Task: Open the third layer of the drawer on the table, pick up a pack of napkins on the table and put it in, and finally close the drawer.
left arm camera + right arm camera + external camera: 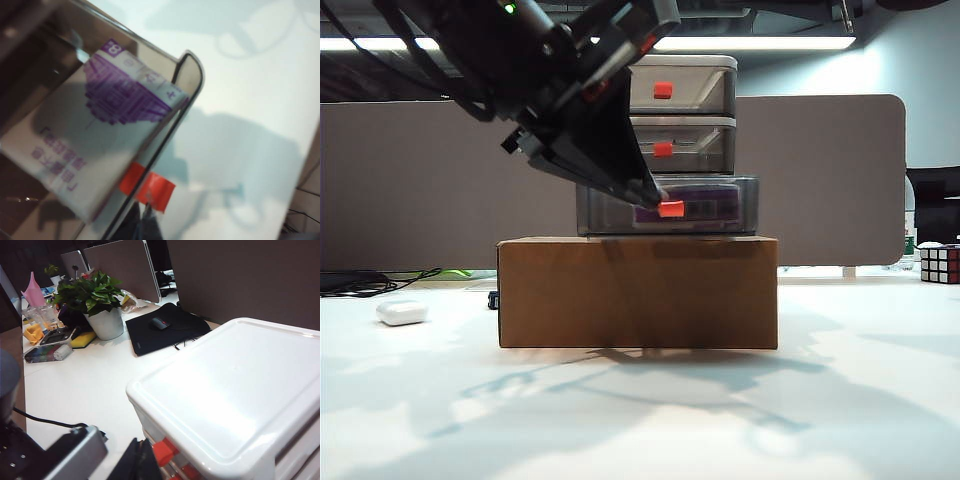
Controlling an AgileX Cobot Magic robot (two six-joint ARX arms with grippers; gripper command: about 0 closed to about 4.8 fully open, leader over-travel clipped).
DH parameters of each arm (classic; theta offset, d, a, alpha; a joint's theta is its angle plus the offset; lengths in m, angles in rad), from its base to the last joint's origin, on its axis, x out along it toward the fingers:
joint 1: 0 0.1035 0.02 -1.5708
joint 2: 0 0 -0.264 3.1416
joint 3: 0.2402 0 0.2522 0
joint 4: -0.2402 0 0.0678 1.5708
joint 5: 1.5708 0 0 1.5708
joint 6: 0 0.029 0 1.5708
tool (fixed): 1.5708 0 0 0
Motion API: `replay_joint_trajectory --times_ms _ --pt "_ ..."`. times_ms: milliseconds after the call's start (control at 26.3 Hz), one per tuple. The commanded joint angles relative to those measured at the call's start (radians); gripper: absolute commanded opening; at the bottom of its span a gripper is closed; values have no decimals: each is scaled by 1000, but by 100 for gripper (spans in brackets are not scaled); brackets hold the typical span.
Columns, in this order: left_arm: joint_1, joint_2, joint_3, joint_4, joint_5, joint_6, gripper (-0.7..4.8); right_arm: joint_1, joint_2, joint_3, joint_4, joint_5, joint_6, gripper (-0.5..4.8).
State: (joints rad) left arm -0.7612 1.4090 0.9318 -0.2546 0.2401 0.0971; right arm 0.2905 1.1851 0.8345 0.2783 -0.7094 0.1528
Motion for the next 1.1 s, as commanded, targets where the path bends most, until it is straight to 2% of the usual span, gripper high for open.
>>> replay_joint_trajectory --times_ms 38,532,798,1102 --pt "1 21 1 55 -71 26 -5 1 -3 5 9 -4 3 -6" --pt "2 126 0 253 -160 30 -5 1 -3 5 -21 -3 -31 -6" --pt "0 130 0 298 -208 34 -5 1 -3 5 -76 13 -79 -6" --pt "-2 130 0 359 -317 53 -5 1 -3 5 -76 32 -87 -6"
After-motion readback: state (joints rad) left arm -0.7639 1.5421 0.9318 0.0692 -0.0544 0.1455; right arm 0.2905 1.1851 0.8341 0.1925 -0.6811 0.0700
